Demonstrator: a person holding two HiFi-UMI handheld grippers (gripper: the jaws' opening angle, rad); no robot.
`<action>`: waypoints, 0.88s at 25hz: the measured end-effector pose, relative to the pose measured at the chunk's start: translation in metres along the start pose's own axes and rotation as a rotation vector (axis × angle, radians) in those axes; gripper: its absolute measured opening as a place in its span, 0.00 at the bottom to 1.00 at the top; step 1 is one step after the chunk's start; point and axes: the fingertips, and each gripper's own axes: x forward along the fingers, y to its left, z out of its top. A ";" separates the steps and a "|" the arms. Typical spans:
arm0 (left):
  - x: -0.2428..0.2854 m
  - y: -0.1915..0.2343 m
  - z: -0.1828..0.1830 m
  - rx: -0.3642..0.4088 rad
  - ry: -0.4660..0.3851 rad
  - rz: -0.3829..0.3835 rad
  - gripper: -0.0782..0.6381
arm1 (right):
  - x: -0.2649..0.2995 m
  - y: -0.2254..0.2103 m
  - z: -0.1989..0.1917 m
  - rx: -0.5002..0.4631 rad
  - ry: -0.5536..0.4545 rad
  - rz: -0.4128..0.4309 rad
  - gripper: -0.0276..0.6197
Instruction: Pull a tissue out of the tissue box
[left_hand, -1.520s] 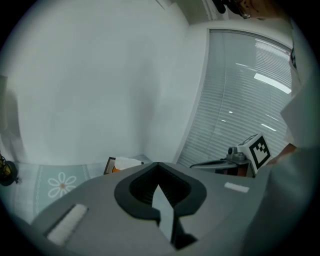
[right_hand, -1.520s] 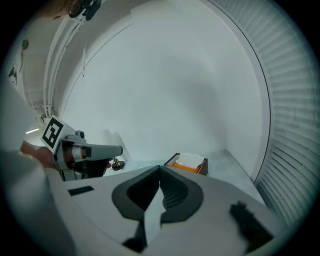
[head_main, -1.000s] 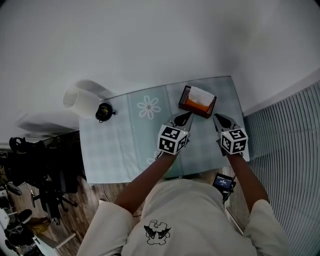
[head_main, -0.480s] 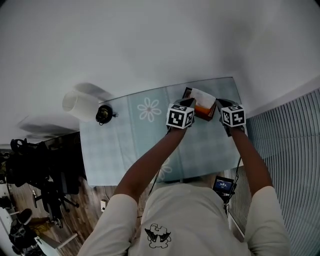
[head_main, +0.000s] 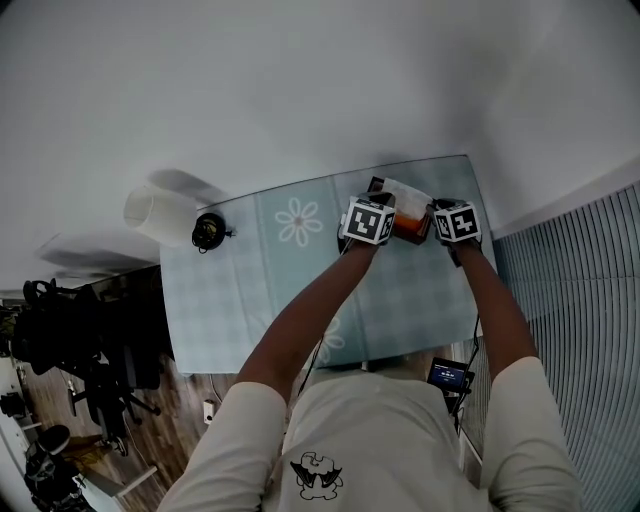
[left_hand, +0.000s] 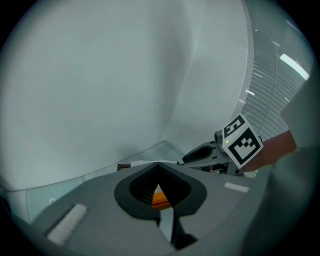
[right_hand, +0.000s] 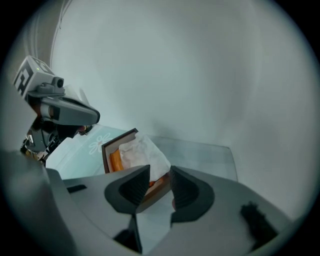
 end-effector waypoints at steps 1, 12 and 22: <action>0.001 0.000 0.000 0.003 0.006 0.001 0.12 | 0.003 0.000 -0.001 0.000 0.008 -0.003 0.24; -0.012 0.004 0.001 0.010 0.005 -0.002 0.12 | 0.023 -0.009 0.004 -0.052 0.045 -0.040 0.25; -0.011 0.003 -0.005 -0.022 0.005 -0.016 0.12 | 0.029 -0.009 0.001 -0.096 0.082 -0.065 0.14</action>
